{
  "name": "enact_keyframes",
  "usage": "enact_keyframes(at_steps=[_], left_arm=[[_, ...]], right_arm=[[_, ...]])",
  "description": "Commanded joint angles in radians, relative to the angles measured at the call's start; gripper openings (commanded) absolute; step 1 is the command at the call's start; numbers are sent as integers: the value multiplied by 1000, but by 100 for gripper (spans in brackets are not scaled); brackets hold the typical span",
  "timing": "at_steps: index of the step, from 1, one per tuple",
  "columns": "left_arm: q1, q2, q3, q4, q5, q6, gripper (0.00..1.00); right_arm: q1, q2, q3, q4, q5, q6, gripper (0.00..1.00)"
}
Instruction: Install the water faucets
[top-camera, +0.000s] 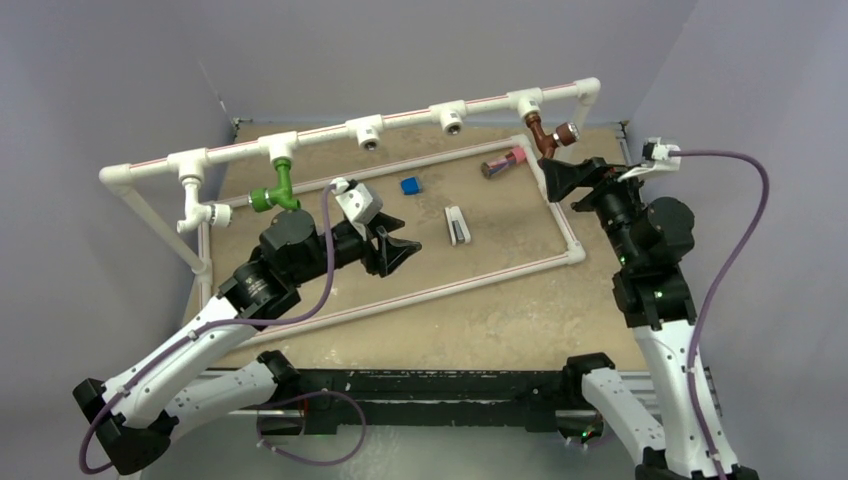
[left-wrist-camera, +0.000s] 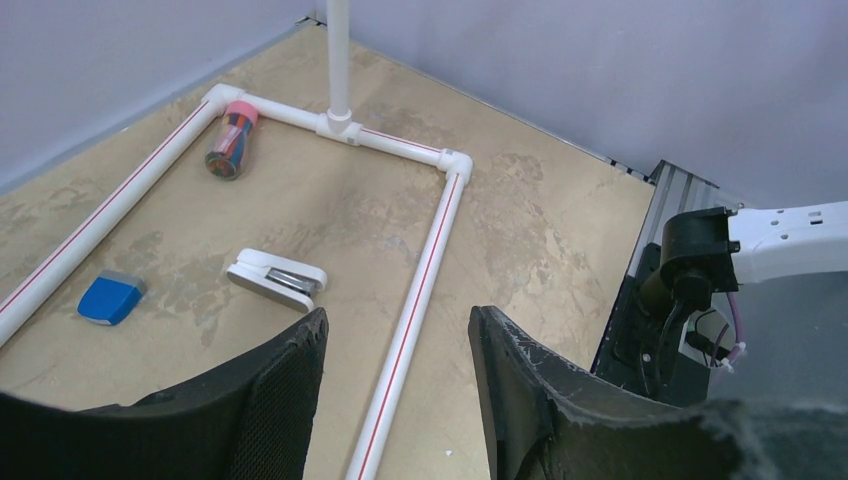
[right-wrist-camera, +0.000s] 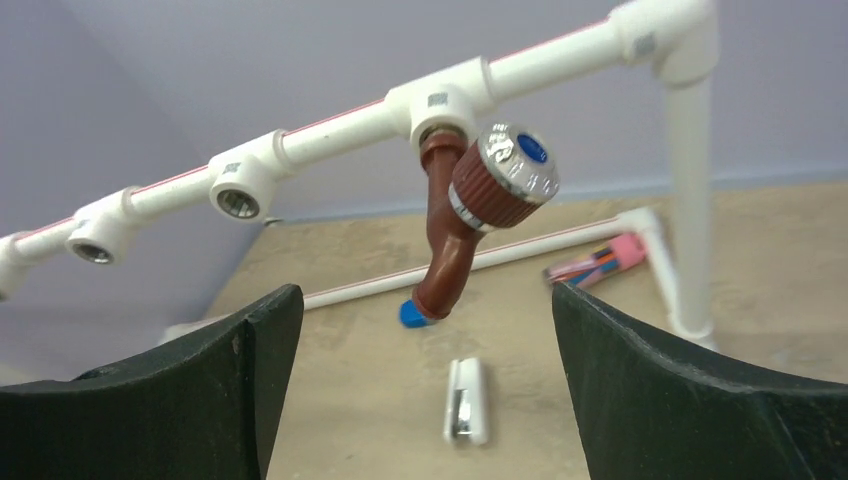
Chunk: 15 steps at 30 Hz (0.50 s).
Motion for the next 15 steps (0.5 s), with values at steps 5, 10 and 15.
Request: enact_keyframes(at_steps=[5, 10, 15], left_arm=[[3, -15, 1, 34, 6, 5, 52], [3, -25, 1, 33, 8, 2, 52], [3, -31, 1, 33, 13, -3, 52]], right_arm=[[127, 8, 187, -213, 128, -527, 92], [220, 18, 230, -280, 146, -833, 92], [316, 29, 256, -371, 199, -1150, 93]])
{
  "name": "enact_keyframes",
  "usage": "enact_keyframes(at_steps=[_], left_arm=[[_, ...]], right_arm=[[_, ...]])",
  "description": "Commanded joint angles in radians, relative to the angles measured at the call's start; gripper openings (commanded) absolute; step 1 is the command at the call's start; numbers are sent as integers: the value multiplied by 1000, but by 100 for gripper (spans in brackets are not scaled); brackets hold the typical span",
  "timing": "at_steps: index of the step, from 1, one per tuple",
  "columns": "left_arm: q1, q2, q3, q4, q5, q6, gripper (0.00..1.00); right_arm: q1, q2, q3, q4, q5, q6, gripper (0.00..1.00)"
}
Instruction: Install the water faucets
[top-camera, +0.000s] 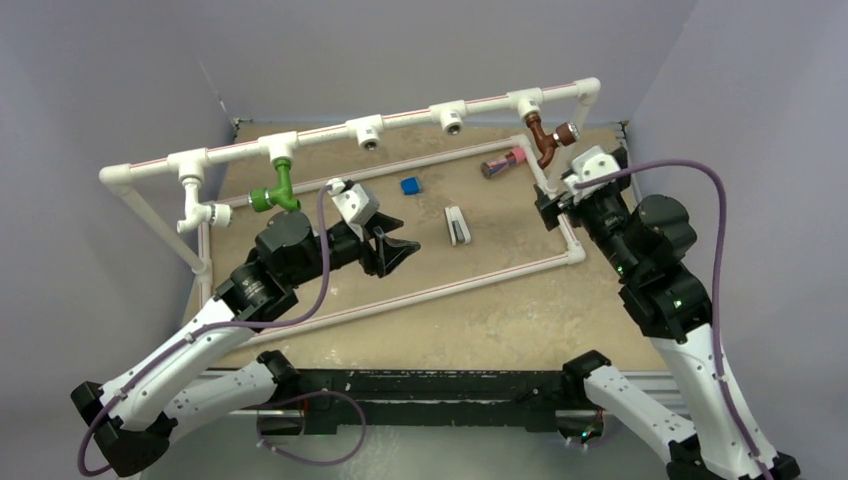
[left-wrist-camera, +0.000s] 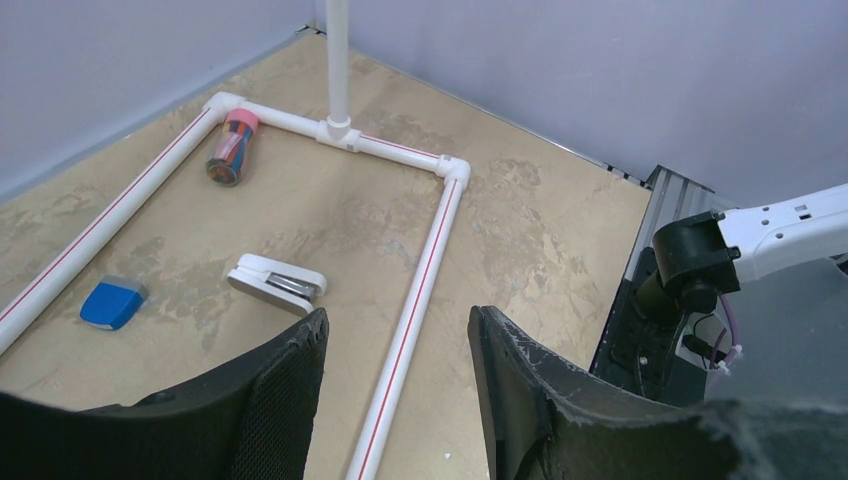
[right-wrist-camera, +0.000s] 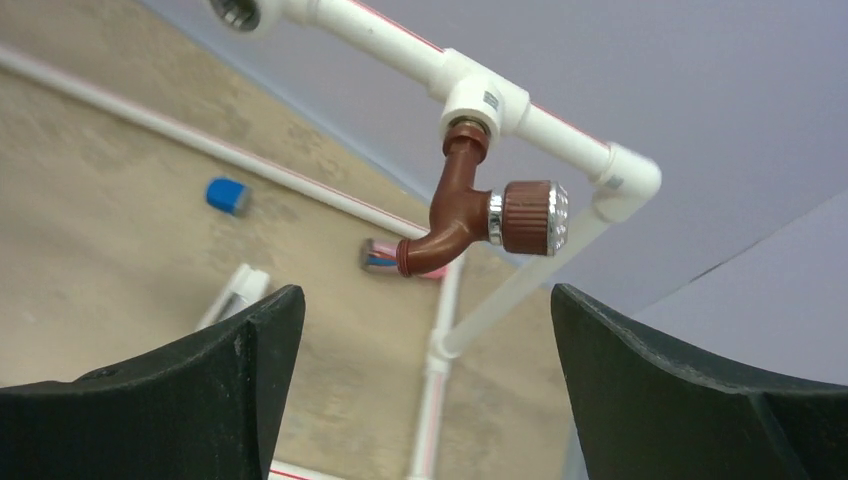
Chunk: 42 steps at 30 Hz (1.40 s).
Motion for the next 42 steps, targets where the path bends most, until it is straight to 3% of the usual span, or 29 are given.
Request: enact_keyframes(at_steps=[1, 7, 17, 26, 42], left_arm=[[3, -17, 2, 31, 13, -1, 52], [3, -23, 4, 29, 18, -1, 52], [3, -18, 3, 29, 14, 4, 52], [3, -11, 2, 28, 15, 4, 52], [-2, -29, -6, 28, 21, -2, 52]], right_arm=[[67, 9, 43, -85, 53, -403, 95], [92, -26, -97, 71, 247, -802, 98], [101, -54, -280, 374, 351, -1295, 98], [164, 80, -265, 524, 394, -1392, 98], [189, 233, -218, 536, 433, -1356, 96]])
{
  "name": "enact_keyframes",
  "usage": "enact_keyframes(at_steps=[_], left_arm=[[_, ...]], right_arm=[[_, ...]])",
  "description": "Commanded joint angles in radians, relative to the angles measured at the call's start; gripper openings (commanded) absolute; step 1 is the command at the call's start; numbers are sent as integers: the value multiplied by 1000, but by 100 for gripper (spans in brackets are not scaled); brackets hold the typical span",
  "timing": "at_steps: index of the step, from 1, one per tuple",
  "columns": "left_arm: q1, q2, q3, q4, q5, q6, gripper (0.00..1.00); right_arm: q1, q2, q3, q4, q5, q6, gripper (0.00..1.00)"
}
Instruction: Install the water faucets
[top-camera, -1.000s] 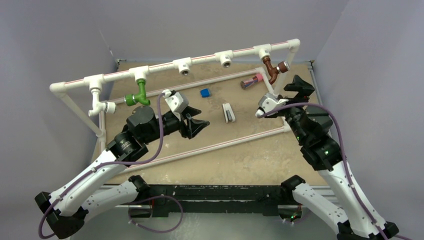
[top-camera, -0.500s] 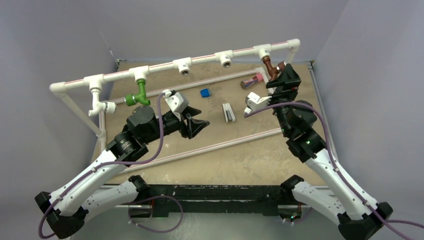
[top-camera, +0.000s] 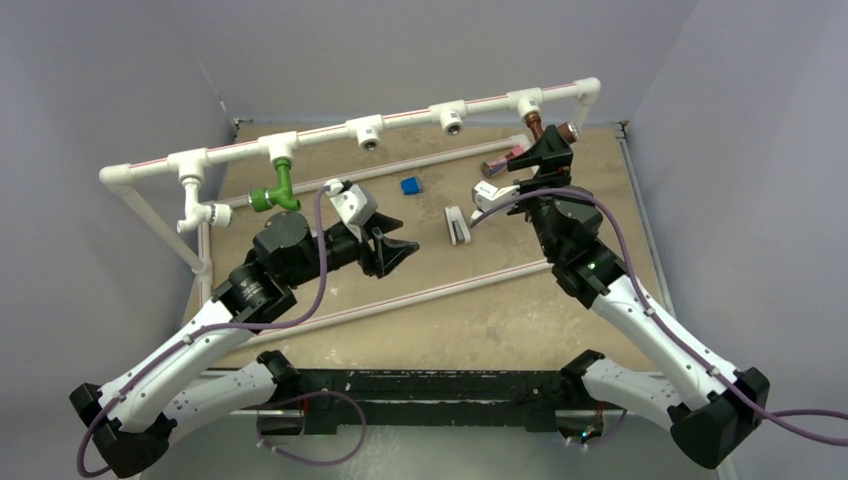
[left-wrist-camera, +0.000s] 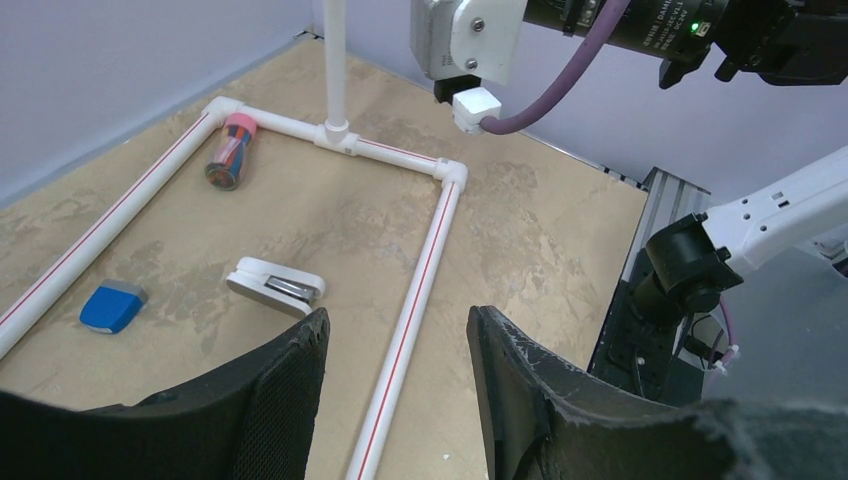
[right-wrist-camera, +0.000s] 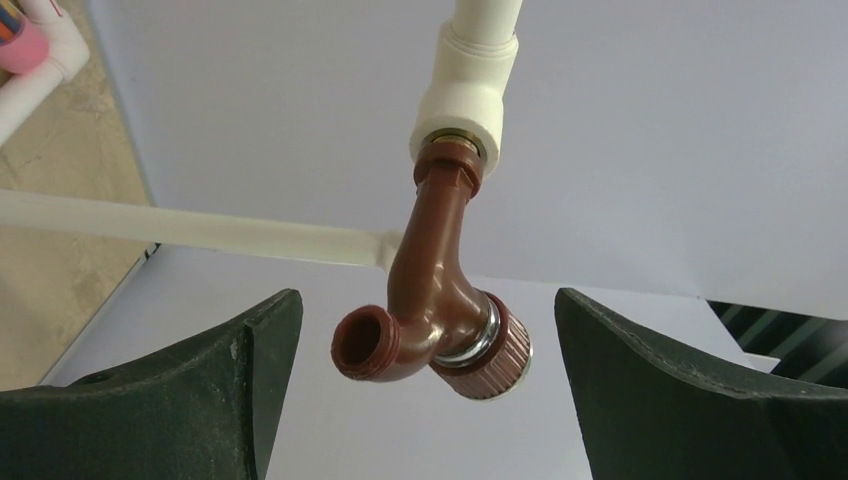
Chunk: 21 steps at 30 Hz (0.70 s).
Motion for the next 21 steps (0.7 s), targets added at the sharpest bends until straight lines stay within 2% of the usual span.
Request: enact_keyframes(at_steps=[1, 11, 17, 21], left_arm=[[-2, -23, -13, 31, 17, -2, 52], [-3, -30, -19, 35, 8, -3, 52], [-3, -31, -19, 35, 13, -8, 52], [-3, -27, -19, 36, 17, -9, 52]], right_arm=[[1, 34, 48, 92, 30, -12, 94], [-23, 78, 74, 151, 82, 63, 66], [-36, 52, 20, 182, 123, 142, 51], [-37, 23, -45, 212, 124, 192, 36]])
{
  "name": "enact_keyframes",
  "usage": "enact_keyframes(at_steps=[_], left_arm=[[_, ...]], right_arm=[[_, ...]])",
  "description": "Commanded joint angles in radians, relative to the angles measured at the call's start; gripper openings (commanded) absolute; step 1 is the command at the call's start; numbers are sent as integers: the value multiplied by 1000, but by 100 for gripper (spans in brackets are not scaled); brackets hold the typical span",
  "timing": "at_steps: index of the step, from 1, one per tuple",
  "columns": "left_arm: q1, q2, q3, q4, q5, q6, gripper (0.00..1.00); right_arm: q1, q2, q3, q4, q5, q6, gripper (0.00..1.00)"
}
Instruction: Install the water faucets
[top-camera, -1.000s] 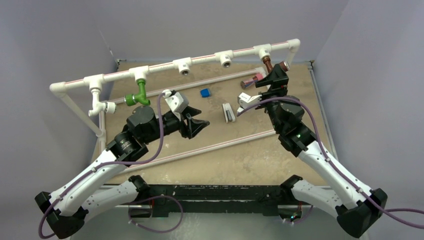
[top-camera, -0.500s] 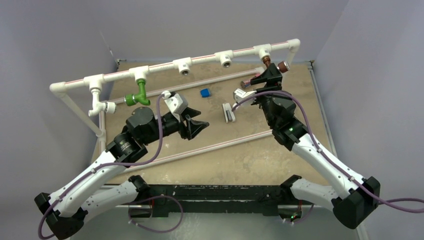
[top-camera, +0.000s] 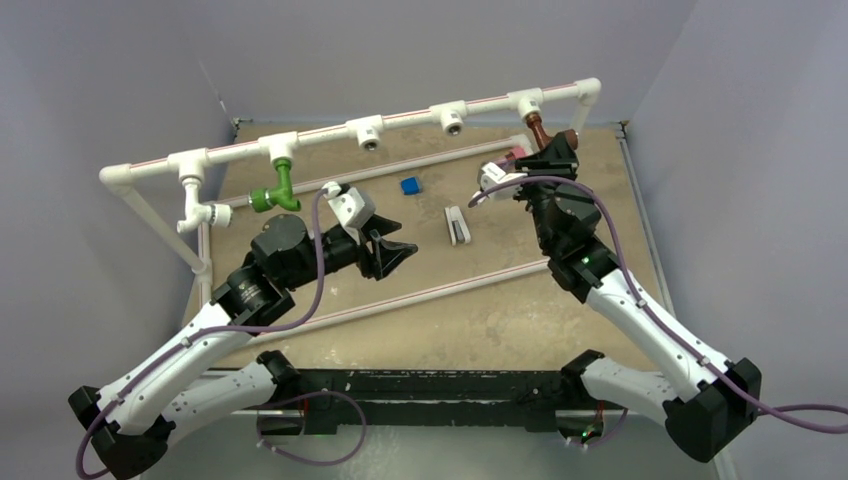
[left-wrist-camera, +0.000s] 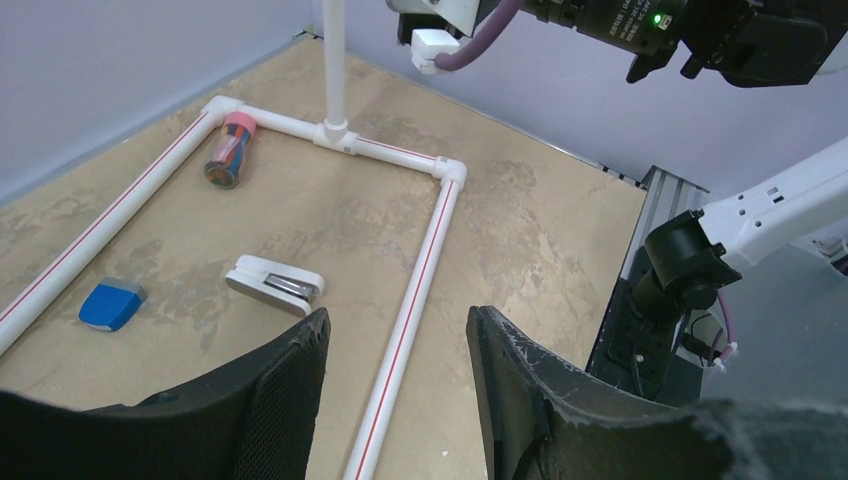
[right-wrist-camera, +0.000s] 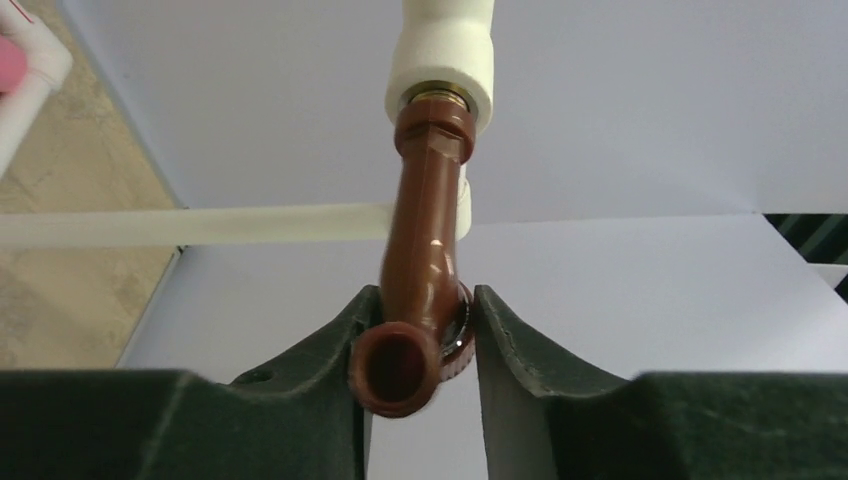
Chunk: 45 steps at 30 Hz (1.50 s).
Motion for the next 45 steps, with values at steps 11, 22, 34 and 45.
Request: enact_keyframes(at_steps=[11, 22, 34, 45], left_arm=[[-3, 3, -4, 33, 14, -8, 52], [-2, 4, -3, 33, 8, -4, 52], [-3, -3, -4, 31, 1, -1, 52], [-2, -4, -3, 32, 5, -1, 52]], right_arm=[[-5, -28, -69, 82, 29, 424, 0], [-6, -23, 25, 44, -195, 1219, 0], [-6, -76, -26, 243, -376, 2022, 0], [-5, -174, -158, 481, -311, 2587, 0]])
